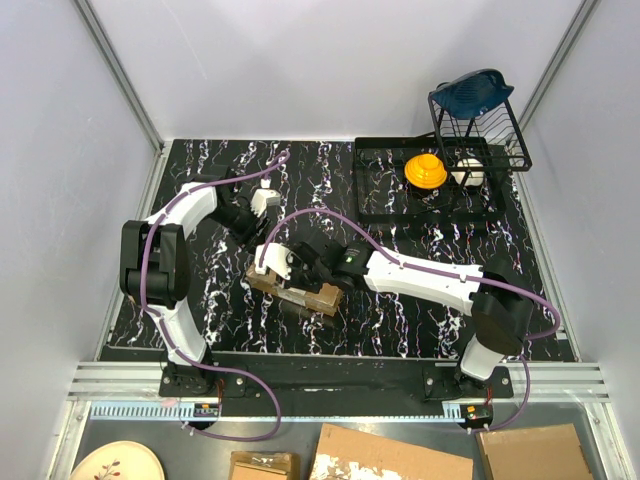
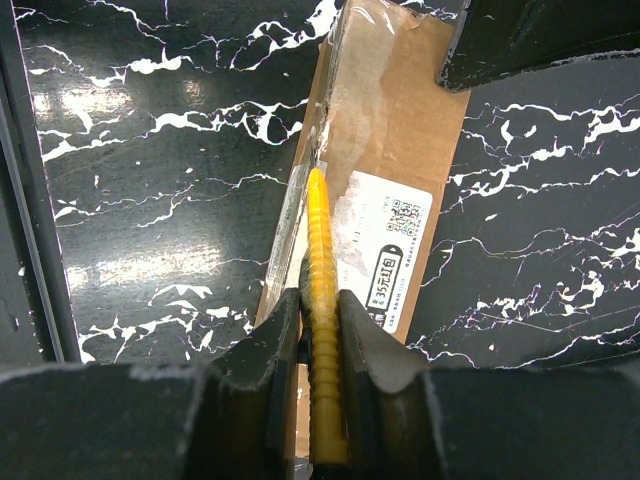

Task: Unpack the express box
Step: Cut the express box at the center of the board.

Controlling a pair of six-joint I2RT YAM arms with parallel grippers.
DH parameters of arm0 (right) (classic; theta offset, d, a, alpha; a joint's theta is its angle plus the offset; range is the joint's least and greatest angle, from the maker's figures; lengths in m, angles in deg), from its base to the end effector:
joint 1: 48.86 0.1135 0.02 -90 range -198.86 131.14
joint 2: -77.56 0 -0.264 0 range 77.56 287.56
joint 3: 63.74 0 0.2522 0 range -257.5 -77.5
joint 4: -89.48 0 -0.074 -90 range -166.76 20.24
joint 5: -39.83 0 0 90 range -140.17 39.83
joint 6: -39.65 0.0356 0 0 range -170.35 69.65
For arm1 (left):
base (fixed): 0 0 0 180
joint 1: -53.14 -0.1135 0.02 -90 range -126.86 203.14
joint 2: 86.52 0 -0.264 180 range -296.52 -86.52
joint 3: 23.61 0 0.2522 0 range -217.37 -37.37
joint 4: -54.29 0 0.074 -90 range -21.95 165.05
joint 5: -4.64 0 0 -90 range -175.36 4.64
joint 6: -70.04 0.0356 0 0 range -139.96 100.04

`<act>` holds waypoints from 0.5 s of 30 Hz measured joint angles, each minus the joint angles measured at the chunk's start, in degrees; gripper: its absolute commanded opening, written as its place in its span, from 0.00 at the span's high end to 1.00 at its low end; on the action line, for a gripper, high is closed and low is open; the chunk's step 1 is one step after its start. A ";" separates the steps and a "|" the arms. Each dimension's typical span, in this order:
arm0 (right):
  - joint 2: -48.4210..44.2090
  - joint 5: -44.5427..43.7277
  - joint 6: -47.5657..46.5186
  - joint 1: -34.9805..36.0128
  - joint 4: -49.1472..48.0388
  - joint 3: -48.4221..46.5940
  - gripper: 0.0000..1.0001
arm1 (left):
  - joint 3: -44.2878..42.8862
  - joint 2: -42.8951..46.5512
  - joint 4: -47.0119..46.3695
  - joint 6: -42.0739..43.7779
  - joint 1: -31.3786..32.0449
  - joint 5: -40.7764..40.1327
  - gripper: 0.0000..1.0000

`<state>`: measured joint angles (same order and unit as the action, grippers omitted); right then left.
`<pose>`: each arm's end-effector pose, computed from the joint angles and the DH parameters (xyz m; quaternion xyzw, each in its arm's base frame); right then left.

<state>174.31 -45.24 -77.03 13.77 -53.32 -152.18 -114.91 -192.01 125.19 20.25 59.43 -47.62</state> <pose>0.1707 0.3365 0.2611 -0.6615 0.6464 0.1546 0.3475 0.3393 -0.0593 0.2043 0.3859 0.8631 -0.2972 0.1330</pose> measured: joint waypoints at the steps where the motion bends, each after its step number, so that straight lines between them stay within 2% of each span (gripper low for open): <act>1: -0.02 -0.02 0.00 0.00 0.00 0.00 1.00 | 0.00 0.00 0.00 0.00 0.00 0.02 0.43; 15: 0.00 -0.83 -0.02 0.00 0.02 0.00 1.00 | 0.00 0.00 -0.02 0.00 0.00 0.02 0.43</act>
<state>174.31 -46.07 -77.05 13.77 -53.30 -152.18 -114.91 -192.01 125.17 20.25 59.43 -47.60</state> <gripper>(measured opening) 0.234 0.572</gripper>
